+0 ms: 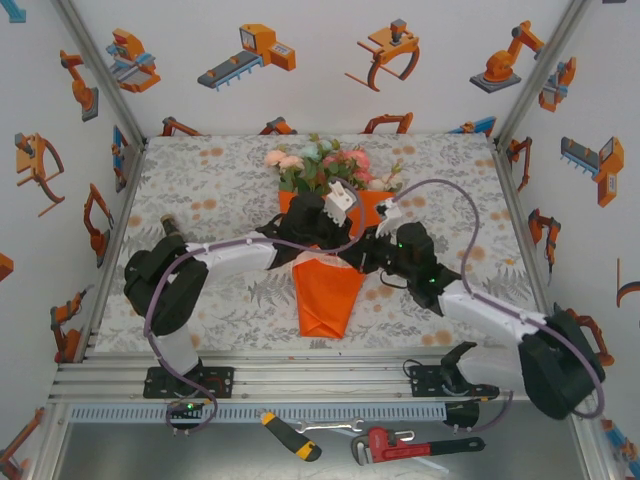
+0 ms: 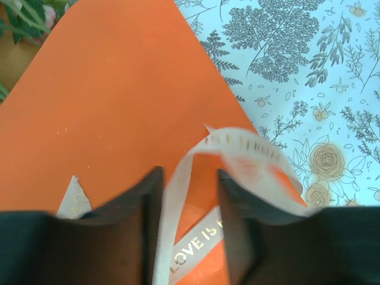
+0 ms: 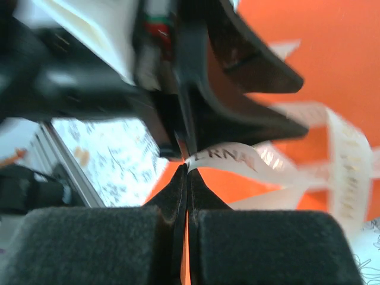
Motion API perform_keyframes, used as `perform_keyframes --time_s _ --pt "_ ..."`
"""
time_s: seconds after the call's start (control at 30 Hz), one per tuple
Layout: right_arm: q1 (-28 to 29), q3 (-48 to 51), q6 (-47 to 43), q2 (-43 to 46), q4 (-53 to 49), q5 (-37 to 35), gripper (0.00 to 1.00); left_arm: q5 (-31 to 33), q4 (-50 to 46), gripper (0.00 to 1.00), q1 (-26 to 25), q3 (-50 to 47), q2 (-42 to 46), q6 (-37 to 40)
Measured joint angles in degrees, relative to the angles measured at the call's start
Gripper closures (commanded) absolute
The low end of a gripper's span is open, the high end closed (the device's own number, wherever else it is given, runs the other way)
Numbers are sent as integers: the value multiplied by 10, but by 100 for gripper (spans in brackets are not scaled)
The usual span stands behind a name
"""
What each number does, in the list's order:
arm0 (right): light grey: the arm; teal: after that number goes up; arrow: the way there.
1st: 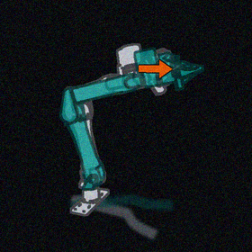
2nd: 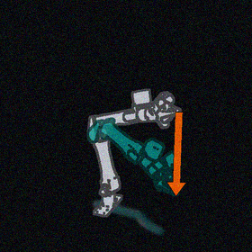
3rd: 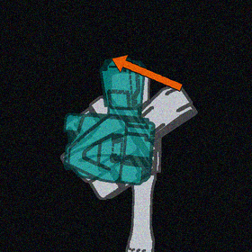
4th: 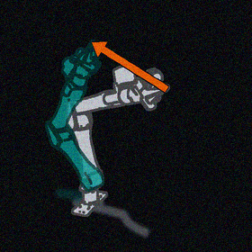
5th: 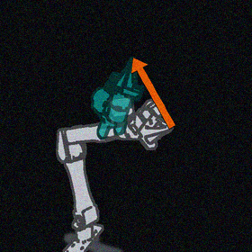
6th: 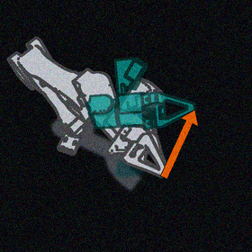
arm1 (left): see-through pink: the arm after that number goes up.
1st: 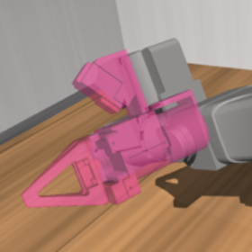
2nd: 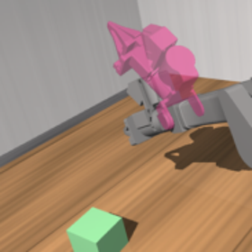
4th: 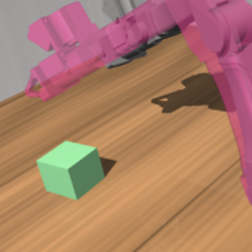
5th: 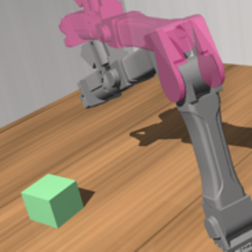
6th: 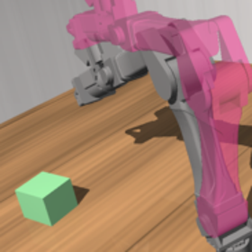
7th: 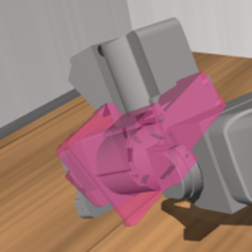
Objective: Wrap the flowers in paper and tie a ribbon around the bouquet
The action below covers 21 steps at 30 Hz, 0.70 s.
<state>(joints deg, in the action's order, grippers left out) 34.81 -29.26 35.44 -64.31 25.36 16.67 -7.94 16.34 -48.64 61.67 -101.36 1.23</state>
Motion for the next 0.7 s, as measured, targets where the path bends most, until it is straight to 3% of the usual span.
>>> perform_keyframes --time_s 0.1,0.2,0.3,0.43,0.53,0.7 --pt "-11 25 38 61 -6 -54 100 16 -5 49 3 -21 28 -21" --pt "-14 44 61 93 -36 -103 100 75 -26 49 4 -51 92 -74" --pt "-14 47 71 104 -67 -138 100 166 -70 49 21 -83 181 -164" --pt "-14 47 75 100 -85 -159 100 250 -138 49 93 -142 279 -331" --pt "-14 47 77 87 -85 -162 100 273 -182 46 145 -201 305 -442" --pt "-14 47 79 67 -85 -161 100 276 -277 39 168 -242 291 -586"
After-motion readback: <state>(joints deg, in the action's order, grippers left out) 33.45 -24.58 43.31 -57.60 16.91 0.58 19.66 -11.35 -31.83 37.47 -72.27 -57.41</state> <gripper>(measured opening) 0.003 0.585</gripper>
